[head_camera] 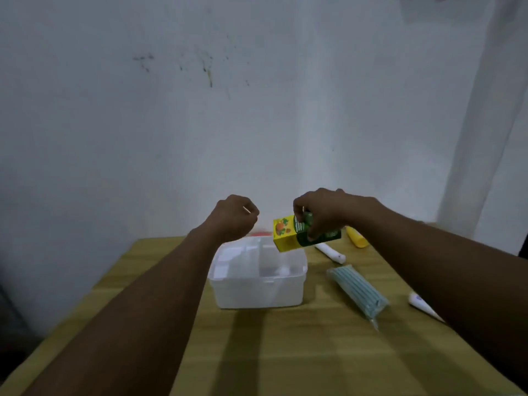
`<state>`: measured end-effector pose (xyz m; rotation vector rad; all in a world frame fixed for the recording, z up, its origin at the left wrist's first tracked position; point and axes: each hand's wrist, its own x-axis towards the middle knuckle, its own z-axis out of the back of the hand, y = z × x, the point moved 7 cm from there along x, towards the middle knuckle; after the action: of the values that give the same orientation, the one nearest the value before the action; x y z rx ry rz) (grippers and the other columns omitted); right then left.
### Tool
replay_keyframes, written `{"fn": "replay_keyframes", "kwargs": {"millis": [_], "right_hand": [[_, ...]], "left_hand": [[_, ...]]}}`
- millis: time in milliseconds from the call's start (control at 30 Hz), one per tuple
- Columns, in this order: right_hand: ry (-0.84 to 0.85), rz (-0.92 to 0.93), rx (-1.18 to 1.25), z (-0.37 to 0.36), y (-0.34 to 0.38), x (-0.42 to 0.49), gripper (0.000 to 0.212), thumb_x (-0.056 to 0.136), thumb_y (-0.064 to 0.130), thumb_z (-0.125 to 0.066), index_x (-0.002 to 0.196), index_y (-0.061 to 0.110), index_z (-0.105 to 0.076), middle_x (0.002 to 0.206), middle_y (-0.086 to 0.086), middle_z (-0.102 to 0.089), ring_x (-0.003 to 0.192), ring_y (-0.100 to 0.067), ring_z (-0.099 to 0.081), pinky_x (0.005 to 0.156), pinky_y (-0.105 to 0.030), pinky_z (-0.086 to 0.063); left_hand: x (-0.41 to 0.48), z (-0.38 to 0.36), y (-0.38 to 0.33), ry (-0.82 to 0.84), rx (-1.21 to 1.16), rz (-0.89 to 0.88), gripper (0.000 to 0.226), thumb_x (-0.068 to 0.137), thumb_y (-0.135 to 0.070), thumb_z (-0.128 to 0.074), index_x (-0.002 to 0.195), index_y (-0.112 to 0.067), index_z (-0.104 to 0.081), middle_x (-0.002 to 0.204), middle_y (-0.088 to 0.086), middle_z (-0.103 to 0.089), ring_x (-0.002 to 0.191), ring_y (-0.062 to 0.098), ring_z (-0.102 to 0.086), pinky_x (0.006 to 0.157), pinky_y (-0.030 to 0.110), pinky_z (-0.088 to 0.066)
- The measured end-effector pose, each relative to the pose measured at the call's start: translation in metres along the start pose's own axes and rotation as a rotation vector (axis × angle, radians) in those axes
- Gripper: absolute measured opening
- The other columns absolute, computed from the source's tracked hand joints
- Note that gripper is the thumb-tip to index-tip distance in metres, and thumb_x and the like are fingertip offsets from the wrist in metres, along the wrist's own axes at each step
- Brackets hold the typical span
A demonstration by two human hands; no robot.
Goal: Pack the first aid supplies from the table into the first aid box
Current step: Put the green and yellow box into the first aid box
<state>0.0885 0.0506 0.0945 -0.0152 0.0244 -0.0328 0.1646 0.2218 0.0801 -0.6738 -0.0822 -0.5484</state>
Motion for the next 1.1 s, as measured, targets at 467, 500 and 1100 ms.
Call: {"fn": "replay_keyframes", "kwargs": {"millis": [467, 500, 1100], "right_hand": [[-0.088, 0.114, -0.268, -0.08, 0.075, 0.063, 0.022, 0.074, 0.012, -0.064, 0.094, 0.017, -0.056, 0.087, -0.004, -0.052, 0.097, -0.027, -0.057, 0.08, -0.041, -0.032], [-0.082, 0.118, -0.235, -0.08, 0.075, 0.065, 0.021, 0.075, 0.013, -0.064, 0.095, 0.017, -0.056, 0.088, -0.003, -0.052, 0.097, -0.026, -0.057, 0.08, -0.041, -0.032], [0.0, -0.175, 0.354, -0.1, 0.045, 0.061, 0.022, 0.085, 0.011, -0.056, 0.068, 0.012, -0.042, 0.069, -0.005, -0.045, 0.058, -0.018, -0.043, 0.049, -0.026, -0.034]], "left_hand": [[-0.005, -0.022, 0.104, -0.003, 0.049, 0.152, 0.023, 0.09, -0.023, -0.058, 0.11, -0.018, -0.07, 0.12, 0.006, -0.066, 0.108, 0.021, -0.059, 0.086, 0.029, -0.046], [-0.005, -0.024, 0.106, -0.006, 0.053, 0.149, 0.023, 0.09, -0.023, -0.059, 0.109, -0.018, -0.07, 0.119, 0.007, -0.066, 0.107, 0.021, -0.059, 0.086, 0.03, -0.047], [-0.014, -0.033, 0.115, -0.14, -0.006, 0.107, 0.022, 0.085, -0.016, -0.06, 0.104, -0.022, -0.07, 0.115, 0.001, -0.062, 0.102, 0.014, -0.054, 0.088, 0.028, -0.042]]}}
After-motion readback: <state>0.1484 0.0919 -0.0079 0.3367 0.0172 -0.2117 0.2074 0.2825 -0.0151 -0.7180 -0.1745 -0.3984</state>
